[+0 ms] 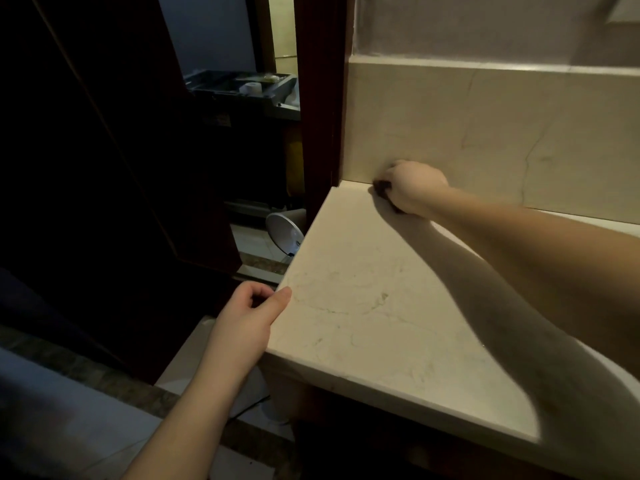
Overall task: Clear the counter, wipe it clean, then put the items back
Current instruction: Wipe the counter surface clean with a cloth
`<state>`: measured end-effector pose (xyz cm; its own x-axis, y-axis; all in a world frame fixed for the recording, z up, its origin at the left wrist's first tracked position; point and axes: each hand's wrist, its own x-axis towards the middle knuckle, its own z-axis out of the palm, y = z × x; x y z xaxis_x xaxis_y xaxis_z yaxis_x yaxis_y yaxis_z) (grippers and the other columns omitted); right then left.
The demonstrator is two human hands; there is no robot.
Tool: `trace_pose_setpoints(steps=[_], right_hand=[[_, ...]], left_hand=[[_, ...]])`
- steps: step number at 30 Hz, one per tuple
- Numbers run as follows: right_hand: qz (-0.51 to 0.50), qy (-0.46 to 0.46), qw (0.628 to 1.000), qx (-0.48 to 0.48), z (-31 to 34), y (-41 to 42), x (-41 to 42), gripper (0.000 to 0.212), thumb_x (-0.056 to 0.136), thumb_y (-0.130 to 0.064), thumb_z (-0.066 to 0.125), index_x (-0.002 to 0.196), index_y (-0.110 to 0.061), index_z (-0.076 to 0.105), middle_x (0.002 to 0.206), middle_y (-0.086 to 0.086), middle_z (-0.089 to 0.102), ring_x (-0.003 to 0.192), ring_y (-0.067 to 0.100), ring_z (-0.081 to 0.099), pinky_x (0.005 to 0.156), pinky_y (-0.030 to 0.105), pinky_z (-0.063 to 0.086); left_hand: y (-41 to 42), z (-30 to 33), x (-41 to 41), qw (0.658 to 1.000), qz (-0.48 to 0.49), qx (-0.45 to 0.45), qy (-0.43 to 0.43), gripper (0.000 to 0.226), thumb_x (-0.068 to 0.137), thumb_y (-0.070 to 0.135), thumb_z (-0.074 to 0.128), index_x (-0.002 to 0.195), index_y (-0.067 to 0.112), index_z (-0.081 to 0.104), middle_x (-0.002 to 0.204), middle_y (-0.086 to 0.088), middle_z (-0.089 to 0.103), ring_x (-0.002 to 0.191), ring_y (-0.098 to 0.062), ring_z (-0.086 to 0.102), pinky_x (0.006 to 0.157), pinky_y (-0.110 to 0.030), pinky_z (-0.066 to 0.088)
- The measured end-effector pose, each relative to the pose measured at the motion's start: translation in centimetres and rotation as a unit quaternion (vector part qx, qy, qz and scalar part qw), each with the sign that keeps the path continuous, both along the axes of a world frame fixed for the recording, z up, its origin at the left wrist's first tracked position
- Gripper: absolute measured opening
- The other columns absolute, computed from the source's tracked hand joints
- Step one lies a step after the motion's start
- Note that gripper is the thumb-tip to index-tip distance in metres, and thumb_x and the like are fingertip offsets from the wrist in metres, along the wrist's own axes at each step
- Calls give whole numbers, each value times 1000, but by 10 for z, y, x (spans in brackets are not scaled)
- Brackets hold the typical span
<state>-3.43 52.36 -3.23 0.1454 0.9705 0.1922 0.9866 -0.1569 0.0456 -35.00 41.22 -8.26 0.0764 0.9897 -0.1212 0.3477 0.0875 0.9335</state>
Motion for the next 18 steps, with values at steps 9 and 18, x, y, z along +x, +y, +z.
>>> trace_pose_setpoints(steps=[9, 18], right_hand=[[6, -47, 999, 24, 3, -29, 33, 27, 91, -29, 49, 112, -31, 66, 114, 2, 58, 105, 31, 56, 73, 34, 46], [105, 55, 992, 31, 4, -61, -16, 26, 95, -34, 49, 104, -20, 69, 96, 1, 56, 94, 27, 57, 64, 31, 35]], left_hand=[[-4, 5, 5, 1000, 9, 13, 7, 19, 90, 36, 64, 90, 18, 60, 82, 3, 60, 74, -11, 54, 60, -32, 36], [7, 23, 8, 990, -35, 6, 133, 11, 90, 34, 62, 95, 26, 57, 89, 7, 59, 76, -8, 52, 62, -28, 40]])
